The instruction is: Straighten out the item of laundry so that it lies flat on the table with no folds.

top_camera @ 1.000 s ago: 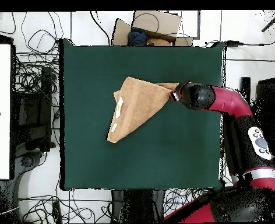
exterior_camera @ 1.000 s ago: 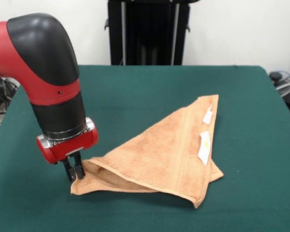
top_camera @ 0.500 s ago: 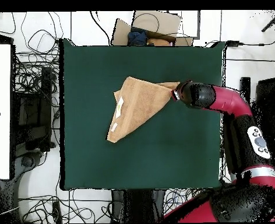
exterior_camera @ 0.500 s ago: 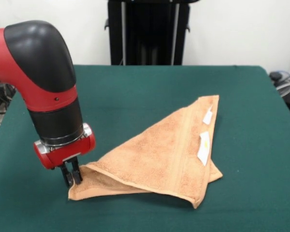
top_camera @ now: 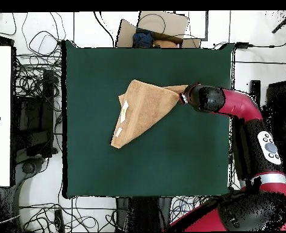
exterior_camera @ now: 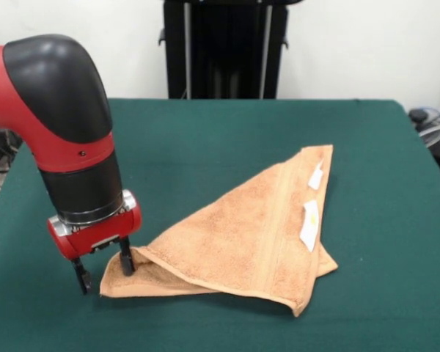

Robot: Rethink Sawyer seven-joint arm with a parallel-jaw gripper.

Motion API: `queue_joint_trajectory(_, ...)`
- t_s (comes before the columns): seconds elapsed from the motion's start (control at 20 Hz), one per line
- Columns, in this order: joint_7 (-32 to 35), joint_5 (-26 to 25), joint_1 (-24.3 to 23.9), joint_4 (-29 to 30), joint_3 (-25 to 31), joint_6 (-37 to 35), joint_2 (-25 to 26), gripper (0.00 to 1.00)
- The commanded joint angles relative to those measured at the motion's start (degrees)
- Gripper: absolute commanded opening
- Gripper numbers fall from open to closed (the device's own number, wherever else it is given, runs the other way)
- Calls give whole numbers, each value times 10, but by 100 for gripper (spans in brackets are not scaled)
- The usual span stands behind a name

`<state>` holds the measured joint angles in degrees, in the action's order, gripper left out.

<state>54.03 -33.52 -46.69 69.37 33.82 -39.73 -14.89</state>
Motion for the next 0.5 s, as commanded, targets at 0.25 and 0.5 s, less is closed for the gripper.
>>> queue_joint_trajectory(0.25, -118, -21, 3, -7, 15, -52, 18, 100)
queue_joint_trajectory(0.5, -116, -24, 4, -4, 14, -47, 17, 100)
